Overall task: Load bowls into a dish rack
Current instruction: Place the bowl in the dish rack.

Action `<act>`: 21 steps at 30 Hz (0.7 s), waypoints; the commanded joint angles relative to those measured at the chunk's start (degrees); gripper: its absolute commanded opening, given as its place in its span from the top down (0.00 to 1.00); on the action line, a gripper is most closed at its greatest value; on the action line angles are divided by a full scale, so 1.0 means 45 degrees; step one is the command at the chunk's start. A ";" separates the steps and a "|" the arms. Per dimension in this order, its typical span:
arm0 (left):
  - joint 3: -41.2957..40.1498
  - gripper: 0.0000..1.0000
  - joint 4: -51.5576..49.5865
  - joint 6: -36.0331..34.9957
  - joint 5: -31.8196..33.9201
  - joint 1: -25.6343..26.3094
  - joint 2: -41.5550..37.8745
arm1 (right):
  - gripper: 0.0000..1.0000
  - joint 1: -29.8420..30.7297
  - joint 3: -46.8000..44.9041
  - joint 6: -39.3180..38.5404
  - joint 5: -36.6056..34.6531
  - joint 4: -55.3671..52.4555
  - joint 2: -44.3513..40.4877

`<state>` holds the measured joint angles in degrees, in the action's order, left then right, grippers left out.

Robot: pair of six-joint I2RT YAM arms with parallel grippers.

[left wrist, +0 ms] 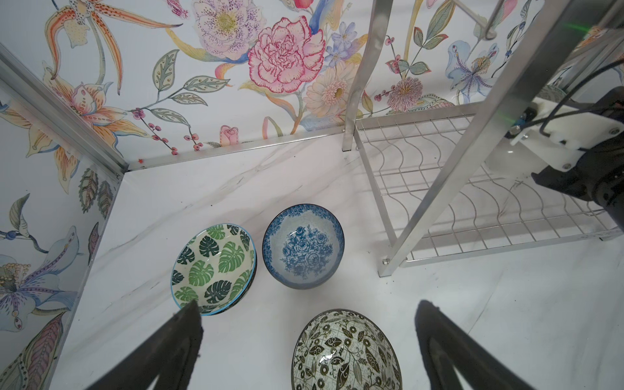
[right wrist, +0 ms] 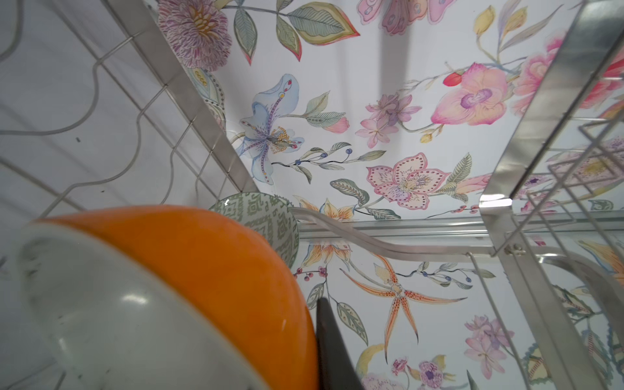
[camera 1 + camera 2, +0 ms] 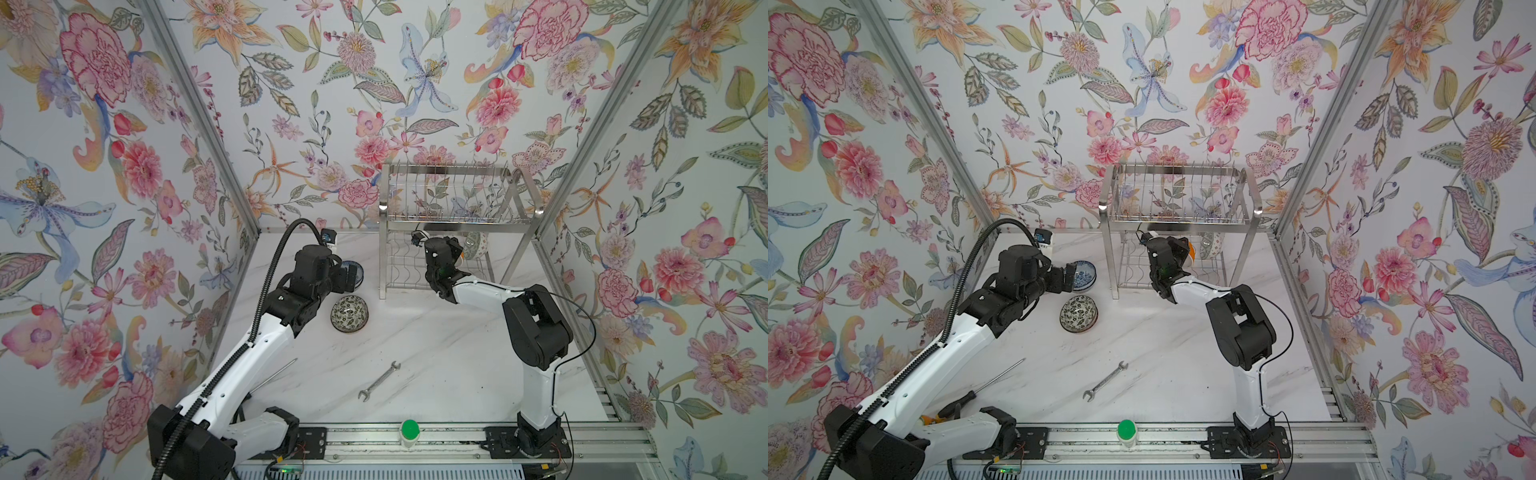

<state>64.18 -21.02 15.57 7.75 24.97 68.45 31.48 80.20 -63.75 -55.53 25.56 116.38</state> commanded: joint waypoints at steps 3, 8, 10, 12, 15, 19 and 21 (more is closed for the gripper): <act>-0.0232 0.01 -0.0113 -0.0275 -0.0308 -0.0255 -0.0096 | 1.00 -0.0324 0.2142 0.0499 -0.0849 -0.0963 0.1238; -0.0135 0.01 -0.0120 -0.0336 -0.0361 -0.0276 0.0005 | 1.00 -0.0346 0.3376 0.0821 -0.1020 -0.1616 0.2330; -0.0141 0.01 -0.0142 -0.0370 -0.0359 -0.0293 -0.0025 | 1.00 -0.0384 0.3745 0.0874 -0.1048 -0.1752 0.2636; -0.0132 0.01 -0.0182 -0.0393 -0.0347 -0.0305 -0.0067 | 1.00 -0.0457 0.4105 0.0913 -0.1094 -0.1774 0.2971; -0.0152 0.01 -0.0189 -0.0394 -0.0379 -0.0349 -0.0093 | 1.00 -0.0674 0.4644 0.0988 -0.1280 -0.1942 0.3449; -0.0188 0.00 -0.0174 -0.0336 -0.0423 -0.0350 -0.0112 | 1.00 -0.0967 0.5371 0.1222 -0.1573 -0.2311 0.3998; -0.0224 0.01 -0.0154 -0.0336 -0.0433 -0.0353 -0.0105 | 1.00 -0.1062 0.5733 0.1512 -0.1644 -0.2690 0.4219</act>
<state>63.96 -20.99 14.72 6.26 23.99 68.47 27.66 102.74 -59.86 -60.36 14.79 134.41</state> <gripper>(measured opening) 0.993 0.106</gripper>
